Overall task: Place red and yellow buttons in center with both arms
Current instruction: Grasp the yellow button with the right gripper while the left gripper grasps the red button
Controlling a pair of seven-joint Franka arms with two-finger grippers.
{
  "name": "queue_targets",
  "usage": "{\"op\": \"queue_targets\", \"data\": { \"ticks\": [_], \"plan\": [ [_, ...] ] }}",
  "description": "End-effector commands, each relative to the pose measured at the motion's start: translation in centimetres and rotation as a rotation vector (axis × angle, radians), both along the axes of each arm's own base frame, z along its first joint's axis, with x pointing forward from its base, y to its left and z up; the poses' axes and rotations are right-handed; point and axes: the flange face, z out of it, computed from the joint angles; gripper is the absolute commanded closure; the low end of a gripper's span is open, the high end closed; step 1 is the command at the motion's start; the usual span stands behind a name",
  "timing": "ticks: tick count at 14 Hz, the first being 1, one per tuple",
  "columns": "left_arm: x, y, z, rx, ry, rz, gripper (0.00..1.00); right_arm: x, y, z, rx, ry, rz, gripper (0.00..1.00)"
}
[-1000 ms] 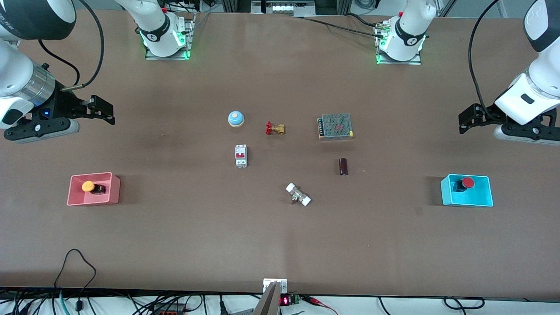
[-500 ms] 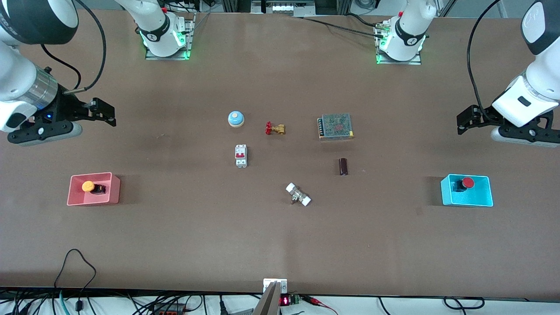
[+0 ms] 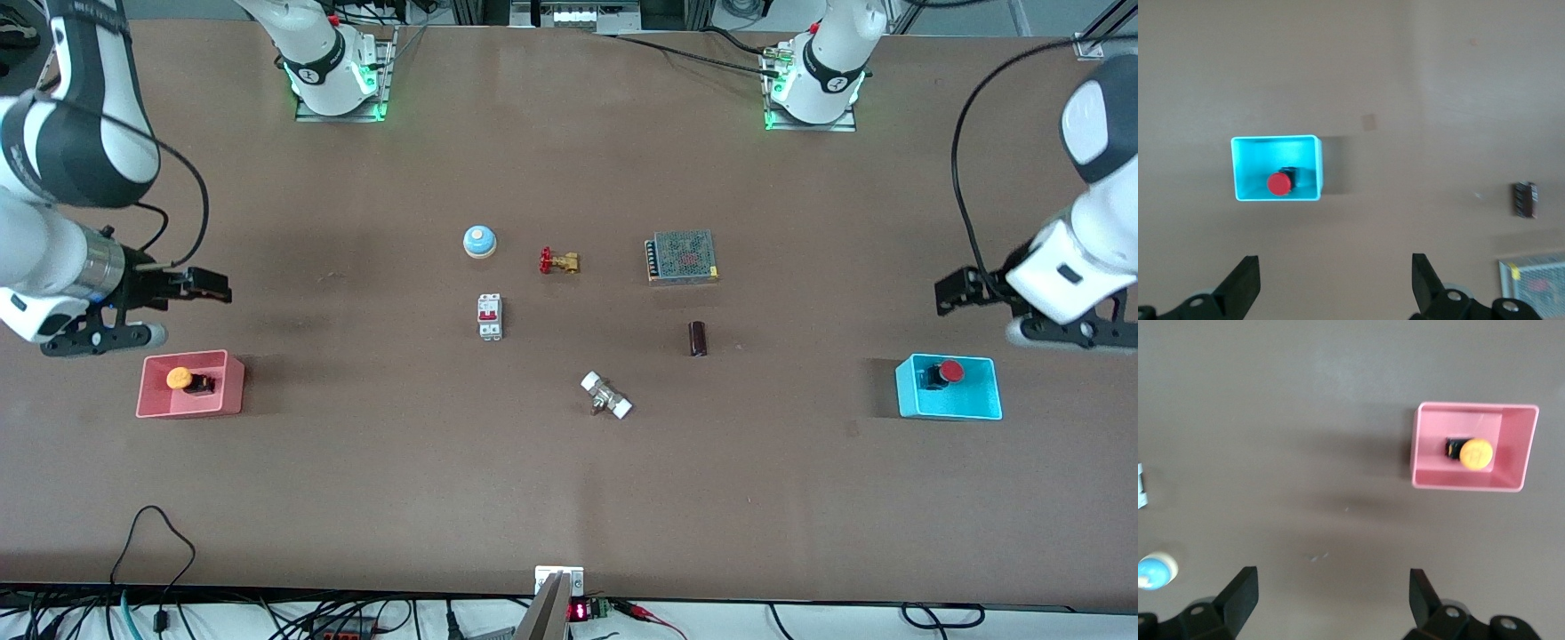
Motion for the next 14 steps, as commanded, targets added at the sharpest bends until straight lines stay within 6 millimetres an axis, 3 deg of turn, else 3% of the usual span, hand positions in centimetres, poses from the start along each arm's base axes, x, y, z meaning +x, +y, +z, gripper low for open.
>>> {"op": "queue_targets", "data": {
  "ticks": [1,2,4,6,10,14],
  "plan": [
    [4.0,3.6,-4.7,0.034,0.026,0.037,0.00,1.5,-1.7,-1.2,-0.006,-0.038,0.037,0.00],
    [4.8,4.7,-5.8,0.039,-0.001,0.046,0.00,2.0,-2.1,-2.0,-0.028,-0.052,0.053,0.00],
    [5.6,8.4,-10.0,0.042,-0.003,0.089,0.00,2.7,-2.8,-3.3,-0.087,-0.072,0.081,0.00],
    [5.6,9.5,-14.4,0.038,0.035,0.076,0.00,3.5,-4.0,-5.1,-0.100,-0.093,0.096,0.00],
    [2.3,11.9,-22.5,0.022,0.026,0.048,0.00,5.1,-5.5,-8.7,-0.097,-0.168,0.169,0.00],
    [-0.3,12.0,-27.1,0.016,-0.021,0.023,0.00,5.5,-8.5,-12.1,-0.092,-0.212,0.202,0.00]
  ]
}}
